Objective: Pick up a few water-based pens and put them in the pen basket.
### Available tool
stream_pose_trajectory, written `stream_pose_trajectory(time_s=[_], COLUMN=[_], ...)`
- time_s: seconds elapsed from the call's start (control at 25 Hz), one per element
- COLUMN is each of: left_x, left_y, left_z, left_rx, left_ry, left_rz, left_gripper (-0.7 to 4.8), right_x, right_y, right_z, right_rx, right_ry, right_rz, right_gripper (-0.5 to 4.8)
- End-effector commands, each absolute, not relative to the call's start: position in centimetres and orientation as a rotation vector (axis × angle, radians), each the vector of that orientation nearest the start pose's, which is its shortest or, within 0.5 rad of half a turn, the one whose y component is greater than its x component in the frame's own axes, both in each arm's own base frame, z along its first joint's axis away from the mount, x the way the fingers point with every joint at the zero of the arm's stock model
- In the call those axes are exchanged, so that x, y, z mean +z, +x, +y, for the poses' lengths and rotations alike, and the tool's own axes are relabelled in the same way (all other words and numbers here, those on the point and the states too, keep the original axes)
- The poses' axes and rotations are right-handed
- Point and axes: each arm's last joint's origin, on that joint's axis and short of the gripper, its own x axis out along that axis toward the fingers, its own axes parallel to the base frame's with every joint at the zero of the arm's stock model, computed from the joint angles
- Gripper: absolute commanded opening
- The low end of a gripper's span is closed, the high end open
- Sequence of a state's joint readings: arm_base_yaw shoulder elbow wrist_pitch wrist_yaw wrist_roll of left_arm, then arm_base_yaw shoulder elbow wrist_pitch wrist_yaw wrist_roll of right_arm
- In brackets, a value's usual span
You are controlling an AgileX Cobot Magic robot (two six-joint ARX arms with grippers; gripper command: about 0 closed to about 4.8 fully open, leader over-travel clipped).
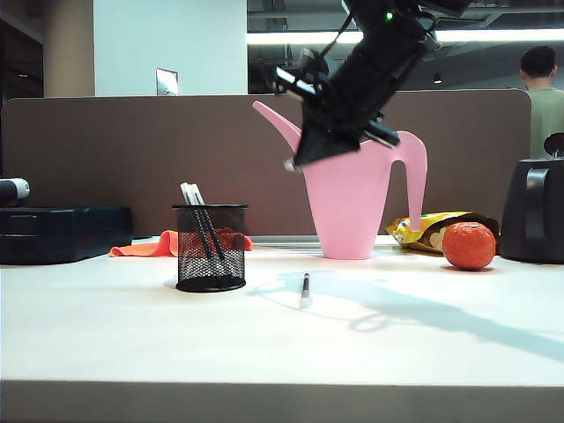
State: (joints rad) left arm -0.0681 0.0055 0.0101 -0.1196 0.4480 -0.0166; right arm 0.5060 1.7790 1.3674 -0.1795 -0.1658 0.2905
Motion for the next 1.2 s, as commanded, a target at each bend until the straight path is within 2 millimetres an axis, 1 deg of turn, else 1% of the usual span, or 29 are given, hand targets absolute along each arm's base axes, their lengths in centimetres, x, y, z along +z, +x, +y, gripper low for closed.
stream_pose_trajectory(time_s=[0.04, 0.08, 0.12, 0.16, 0.2, 0.24, 0.28, 0.52, 0.6, 0.64, 0.76, 0.92, 0.96, 1.0, 1.2], left_x=[15.7, 15.7, 15.7, 15.7, 15.7, 15.7, 15.7, 15.7, 15.7, 15.7, 15.7, 15.7, 15.7, 15.7, 15.7], left_y=[9.3, 9.3, 9.3, 9.3, 9.3, 9.3, 9.3, 9.3, 9.3, 9.3, 9.3, 9.3, 9.3, 9.3, 9.3], left_z=[-1.9, -1.9, -1.9, -1.9, -1.9, -1.9, -1.9, -1.9, -1.9, -1.9, -1.9, -1.9, -1.9, -1.9, -1.9], left_rx=[-0.512, -0.512, -0.512, -0.512, -0.512, -0.513, -0.512, -0.513, -0.512, -0.512, -0.513, -0.512, -0.512, -0.512, -0.512], left_ry=[-0.031, -0.031, -0.031, -0.031, -0.031, -0.031, -0.031, -0.032, -0.032, -0.032, -0.032, -0.032, -0.032, -0.032, -0.032], left_rz=[0.107, 0.107, 0.107, 0.107, 0.107, 0.107, 0.107, 0.107, 0.107, 0.107, 0.107, 0.108, 0.108, 0.107, 0.107], left_gripper=[-0.04, -0.04, -0.04, -0.04, -0.04, -0.04, -0.04, -0.04, -0.04, -0.04, -0.04, -0.04, -0.04, -0.04, -0.04], right_x=[24.4, 24.1, 23.7, 23.5, 23.2, 23.0, 22.7, 20.9, 20.3, 19.6, 18.5, 17.6, 17.5, 17.3, 16.8], right_y=[34.1, 34.0, 34.0, 34.0, 34.1, 34.1, 34.2, 34.3, 34.4, 34.5, 34.7, 34.8, 34.8, 34.8, 34.7], right_z=[19.5, 19.5, 19.6, 19.6, 19.8, 20.0, 20.1, 21.5, 21.7, 22.0, 22.1, 22.3, 22.4, 22.5, 22.9], right_rx=[0.425, 0.407, 0.401, 0.4, 0.401, 0.404, 0.406, 0.422, 0.419, 0.412, 0.398, 0.379, 0.378, 0.38, 0.369], right_ry=[0.081, 0.067, 0.059, 0.057, 0.055, 0.053, 0.055, 0.036, 0.036, 0.039, 0.034, 0.015, 0.014, 0.013, -0.005], right_rz=[0.873, 0.892, 0.908, 0.915, 0.921, 0.926, 0.929, 0.953, 0.962, 0.978, 1.004, 1.021, 1.02, 1.021, 1.028], right_gripper=[-0.05, -0.02, 0.24, 0.68, 1.28, 1.99, 2.3, 2.3, 2.3, 2.3, 2.29, 2.25, 2.05, 1.98, 1.97])
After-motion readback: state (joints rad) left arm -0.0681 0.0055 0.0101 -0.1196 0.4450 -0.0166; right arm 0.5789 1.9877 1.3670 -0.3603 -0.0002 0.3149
